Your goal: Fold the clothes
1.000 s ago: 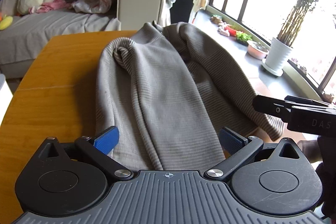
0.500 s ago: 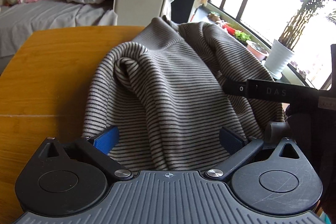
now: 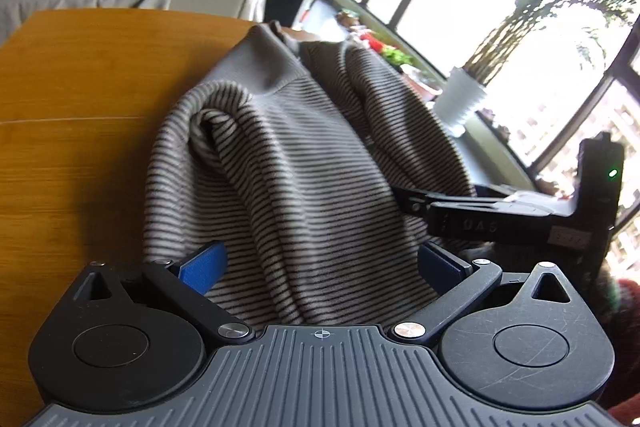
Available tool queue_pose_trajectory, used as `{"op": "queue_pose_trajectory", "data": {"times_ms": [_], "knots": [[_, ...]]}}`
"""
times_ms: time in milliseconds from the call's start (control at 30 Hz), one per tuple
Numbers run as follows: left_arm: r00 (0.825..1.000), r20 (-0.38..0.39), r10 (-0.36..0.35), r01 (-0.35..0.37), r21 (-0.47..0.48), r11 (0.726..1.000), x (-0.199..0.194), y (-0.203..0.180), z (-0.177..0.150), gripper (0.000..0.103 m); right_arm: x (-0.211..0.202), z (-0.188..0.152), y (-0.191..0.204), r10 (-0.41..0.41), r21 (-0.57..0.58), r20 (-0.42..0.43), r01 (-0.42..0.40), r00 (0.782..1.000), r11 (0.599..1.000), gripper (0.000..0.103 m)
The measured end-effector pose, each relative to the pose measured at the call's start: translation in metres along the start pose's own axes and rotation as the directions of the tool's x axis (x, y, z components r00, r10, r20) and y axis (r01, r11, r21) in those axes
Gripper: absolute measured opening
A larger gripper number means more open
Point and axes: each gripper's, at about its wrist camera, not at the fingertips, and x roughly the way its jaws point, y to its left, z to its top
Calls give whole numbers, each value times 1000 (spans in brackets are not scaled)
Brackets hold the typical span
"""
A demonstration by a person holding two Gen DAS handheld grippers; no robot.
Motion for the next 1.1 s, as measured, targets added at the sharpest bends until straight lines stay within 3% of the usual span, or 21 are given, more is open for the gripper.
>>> {"op": "queue_pose_trajectory", "data": {"times_ms": [100, 167, 367, 500, 533, 600, 633, 700, 800, 867, 1000, 1100], "knots": [[1000, 19, -2, 2, 28, 1000, 9, -8, 3, 103, -2, -1, -10, 27, 57, 20, -28, 999, 998, 103], [999, -36, 26, -26, -4, 1000, 24, -4, 3, 103, -3, -3, -11, 31, 60, 26, -32, 999, 998, 103], [999, -35, 28, -29, -50, 998, 30, 3, 7, 103, -6, -5, -18, 58, 96, 46, -62, 997, 993, 103], [994, -29, 106, -104, 60, 993, 37, -16, 6, 102, -6, -5, -16, 56, 97, 50, -60, 997, 993, 103], [989, -13, 144, -142, 101, 985, 39, -23, 4, 98, -7, -5, -17, 56, 98, 50, -61, 997, 993, 103], [975, 39, 220, -223, 206, 953, 42, -38, 0, 54, -7, -5, -17, 58, 101, 51, -63, 997, 993, 103], [974, 48, 223, -228, 222, 948, 42, -39, 3, 49, -7, -5, -16, 56, 99, 50, -61, 997, 993, 103], [976, 52, 212, -218, 222, 950, 40, -36, 11, 28, -7, -4, -15, 54, 96, 48, -58, 997, 994, 103], [972, 99, 214, -230, 195, 954, 29, -20, 34, 19, -8, -5, -14, 53, 96, 48, -57, 997, 994, 103], [954, 159, 253, -277, 153, 949, 15, -3, 53, 16, -8, -5, -14, 50, 98, 46, -54, 998, 994, 103], [930, 216, 298, -301, -21, 953, -14, 52, 82, 11, -4, -1, -6, 14, 64, 11, -14, 1000, 998, 103], [958, 173, 229, -207, -138, 969, -23, 101, 93, 12, 3, 5, 5, -29, 2, -40, 29, 999, 1000, 103]]}}
